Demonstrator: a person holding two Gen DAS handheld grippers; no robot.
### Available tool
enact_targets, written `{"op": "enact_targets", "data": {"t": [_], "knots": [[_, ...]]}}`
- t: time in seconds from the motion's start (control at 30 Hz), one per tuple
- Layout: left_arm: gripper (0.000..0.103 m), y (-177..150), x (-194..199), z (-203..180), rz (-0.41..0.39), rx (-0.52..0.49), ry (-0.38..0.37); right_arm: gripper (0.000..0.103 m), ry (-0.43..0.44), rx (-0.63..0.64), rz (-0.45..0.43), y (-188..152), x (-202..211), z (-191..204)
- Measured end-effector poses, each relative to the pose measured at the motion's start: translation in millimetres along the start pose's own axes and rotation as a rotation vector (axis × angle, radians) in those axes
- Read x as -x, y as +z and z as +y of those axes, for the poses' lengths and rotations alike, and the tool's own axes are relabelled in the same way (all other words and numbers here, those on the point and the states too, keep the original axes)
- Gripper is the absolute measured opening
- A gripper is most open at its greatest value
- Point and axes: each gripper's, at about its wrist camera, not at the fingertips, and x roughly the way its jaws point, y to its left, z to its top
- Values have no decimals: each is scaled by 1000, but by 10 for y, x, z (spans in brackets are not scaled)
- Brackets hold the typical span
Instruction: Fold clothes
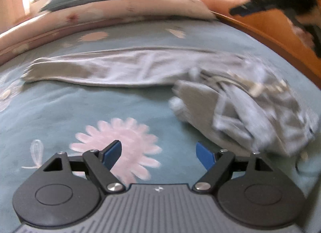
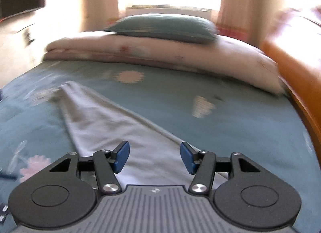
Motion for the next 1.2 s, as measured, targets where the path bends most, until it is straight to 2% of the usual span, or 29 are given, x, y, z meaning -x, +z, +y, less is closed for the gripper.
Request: {"op": "enact_targets", "data": {"t": [0.17,0.27,0.4,0.47,0.63,0.8,0.87,1.07,1.17,1.2], "knots": [[82,314,-143,643,-37,176,68,58,98,154,19,371,-417,689],[82,453,-265,1079,-63,298,133,46,150,232,43,570,-784,1118],[82,528,-477,1537,-70,350,252,39,222,313,73,788,-1340,1732],[82,444,-575,1727,-60,368,275,37,251,356,85,881,-1623,2032],[82,42,-771,2010,-65,432,226,34,302,481,102,982,-2308,2758],[83,-20,-781,2148,-94,426,214,34,279,557,88,984,-3017,3354],[83,-49,-777,2200,-100,433,179,34,261,570,97,948,-3255,3467],[83,-12,-719,2194,-135,439,174,33,205,558,67,922,-3665,3584],[84,2,-707,2176,-148,433,161,2,203,542,72,935,-3704,3627],[84,3,-708,2170,-146,433,161,2,205,542,77,935,-3706,3644]]}}
